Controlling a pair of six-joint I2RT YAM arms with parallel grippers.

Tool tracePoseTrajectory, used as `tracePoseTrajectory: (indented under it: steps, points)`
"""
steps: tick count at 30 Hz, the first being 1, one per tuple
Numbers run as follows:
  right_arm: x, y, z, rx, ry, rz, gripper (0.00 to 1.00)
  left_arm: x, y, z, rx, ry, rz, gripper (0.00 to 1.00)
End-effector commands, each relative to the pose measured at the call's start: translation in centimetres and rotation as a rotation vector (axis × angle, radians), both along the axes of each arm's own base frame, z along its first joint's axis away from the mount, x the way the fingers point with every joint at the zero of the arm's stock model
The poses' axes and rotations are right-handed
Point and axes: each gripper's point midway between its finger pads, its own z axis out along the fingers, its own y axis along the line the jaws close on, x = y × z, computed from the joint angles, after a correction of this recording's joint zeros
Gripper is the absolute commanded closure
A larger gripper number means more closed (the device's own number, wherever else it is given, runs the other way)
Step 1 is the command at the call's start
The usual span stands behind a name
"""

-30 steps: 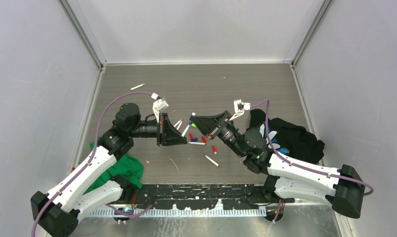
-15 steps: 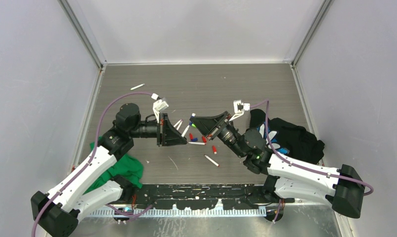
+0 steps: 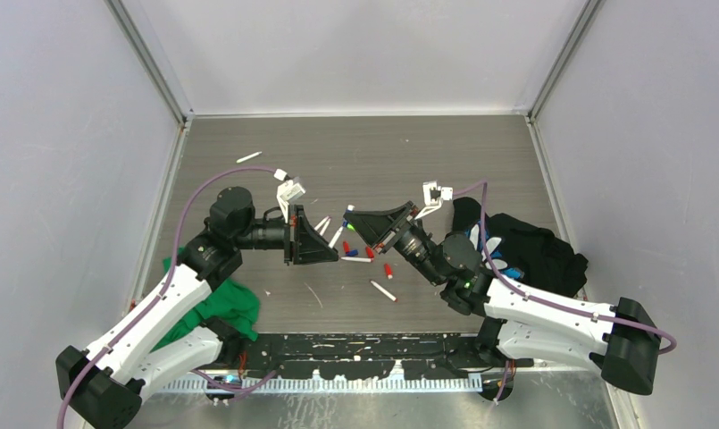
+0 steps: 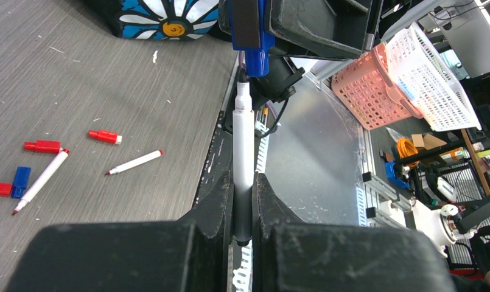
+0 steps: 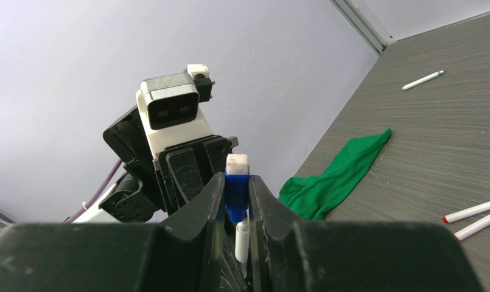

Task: Insert the pens into the pen caps
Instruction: Insert the pen cap onto the pen.

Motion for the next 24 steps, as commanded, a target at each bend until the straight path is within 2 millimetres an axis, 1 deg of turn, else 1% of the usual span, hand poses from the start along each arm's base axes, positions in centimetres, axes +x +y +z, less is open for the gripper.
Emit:
tracePoseTrajectory:
  steps: [1, 11, 20, 24]
  points:
    - [0.36, -0.63, 2.13, 0.055, -0.04, -0.042, 0.99, -0.54, 0.08, 1.76, -0.051, -0.059, -0.025, 1.0]
    - [0.46, -0.83, 2.68, 0.059, -0.053, -0.054, 0.99, -0.51, 0.05, 1.72, -0.05, -0.057, -0.025, 1.0]
    - [0.51, -0.68, 2.46, 0.053, -0.052, -0.054, 0.99, -0.54, 0.06, 1.78, -0.052, -0.06, -0.027, 1.0]
    - [0.5, -0.69, 2.78, 0.057, -0.057, -0.053, 0.99, -0.55, 0.06, 1.78, -0.052, -0.058, -0.026, 1.0]
